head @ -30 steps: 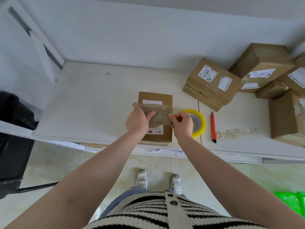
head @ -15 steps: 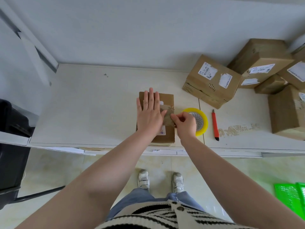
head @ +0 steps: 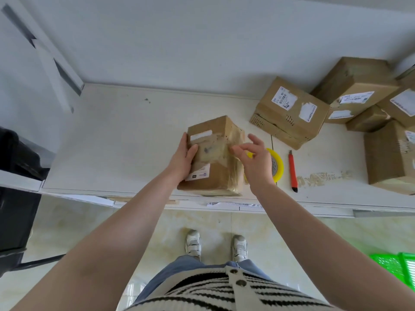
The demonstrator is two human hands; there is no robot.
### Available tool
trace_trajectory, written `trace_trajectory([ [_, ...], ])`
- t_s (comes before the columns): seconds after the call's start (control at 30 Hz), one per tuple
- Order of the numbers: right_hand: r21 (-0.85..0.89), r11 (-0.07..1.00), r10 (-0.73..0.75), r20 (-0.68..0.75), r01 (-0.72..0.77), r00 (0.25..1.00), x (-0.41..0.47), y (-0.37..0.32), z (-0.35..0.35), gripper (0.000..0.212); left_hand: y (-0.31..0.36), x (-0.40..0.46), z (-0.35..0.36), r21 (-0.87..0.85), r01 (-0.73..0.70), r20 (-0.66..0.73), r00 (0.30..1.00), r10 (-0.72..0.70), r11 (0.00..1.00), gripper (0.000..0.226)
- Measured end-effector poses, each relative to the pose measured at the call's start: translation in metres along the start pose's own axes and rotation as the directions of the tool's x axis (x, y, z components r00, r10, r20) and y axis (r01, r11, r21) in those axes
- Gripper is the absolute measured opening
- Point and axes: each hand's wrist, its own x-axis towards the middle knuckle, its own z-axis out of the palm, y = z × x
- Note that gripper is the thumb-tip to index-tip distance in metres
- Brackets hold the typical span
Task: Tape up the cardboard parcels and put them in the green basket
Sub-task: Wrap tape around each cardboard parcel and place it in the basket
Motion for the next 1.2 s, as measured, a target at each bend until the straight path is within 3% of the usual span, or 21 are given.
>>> trace_trajectory([
  [0.07, 0.009, 0.998, 0.067, 0.019, -0.067, 0.998, 0.003, -0.004, 0.002, 0.035, -0.004, -0.005, -0.001, -0.092, 0.057, 0.093, 0.994, -0.049, 0.994, 0.056],
  [0.17, 0.017, 0.961, 0.275, 0.079, -0.277, 0.958, 0.006, -0.010, 0.012, 0.075, 0.010, -0.001, -0.005, -0.108, 0.183, 0.009, 0.983, -0.183, 0.977, 0.048],
  [0.23, -0.004, 0.939, 0.343, 0.128, -0.345, 0.931, 0.006, -0.011, 0.024, 0.088, 0.027, -0.002, -0.008, -0.257, 0.291, 0.022, 0.955, -0.296, 0.921, 0.047],
  [0.3, 0.047, 0.932, 0.346, 0.185, -0.360, 0.920, 0.003, -0.010, 0.040, 0.066, 0.042, -0.008, -0.006, -0.264, 0.311, 0.139, 0.949, -0.284, 0.913, 0.064],
  [0.4, 0.069, 0.940, 0.317, 0.179, -0.333, 0.931, 0.001, -0.008, 0.062, 0.044, 0.037, -0.008, -0.006, -0.131, 0.164, 0.099, 0.984, -0.151, 0.978, 0.065],
  [0.5, 0.025, 0.946, 0.317, 0.149, -0.324, 0.937, 0.004, -0.011, 0.073, 0.045, 0.029, -0.003, -0.017, -0.132, 0.137, 0.108, 0.986, -0.123, 0.982, 0.050],
  [0.7, -0.019, 0.947, 0.320, 0.111, -0.320, 0.941, 0.005, -0.016, 0.082, 0.042, 0.021, 0.003, -0.021, -0.178, 0.116, 0.137, 0.986, -0.092, 0.977, 0.045],
  [0.83, 0.040, 0.932, 0.349, 0.180, -0.361, 0.920, -0.001, -0.022, 0.079, 0.043, 0.022, -0.001, -0.027, -0.245, 0.131, 0.180, 0.980, -0.088, 0.961, 0.042],
  [0.93, 0.127, 0.939, 0.282, 0.243, -0.318, 0.928, -0.003, -0.024, 0.054, 0.036, 0.019, -0.008, -0.044, -0.409, 0.238, 0.205, 0.965, -0.165, 0.881, 0.043],
  [1.07, 0.043, 0.954, 0.285, 0.175, -0.297, 0.942, -0.005, -0.022, 0.005, 0.073, 0.013, -0.013, -0.053, -0.564, 0.322, 0.336, 0.931, -0.146, 0.760, 0.054],
  [1.13, 0.121, 0.926, 0.325, 0.224, -0.357, 0.919, -0.011, -0.021, -0.015, 0.073, 0.020, -0.016, -0.037, -0.569, 0.316, 0.395, 0.915, -0.085, 0.759, 0.054],
  [1.2, 0.254, 0.860, 0.373, 0.278, -0.442, 0.885, -0.018, -0.020, -0.030, 0.056, 0.029, -0.018, -0.015, -0.566, 0.306, 0.432, 0.901, -0.041, 0.765, 0.055],
])
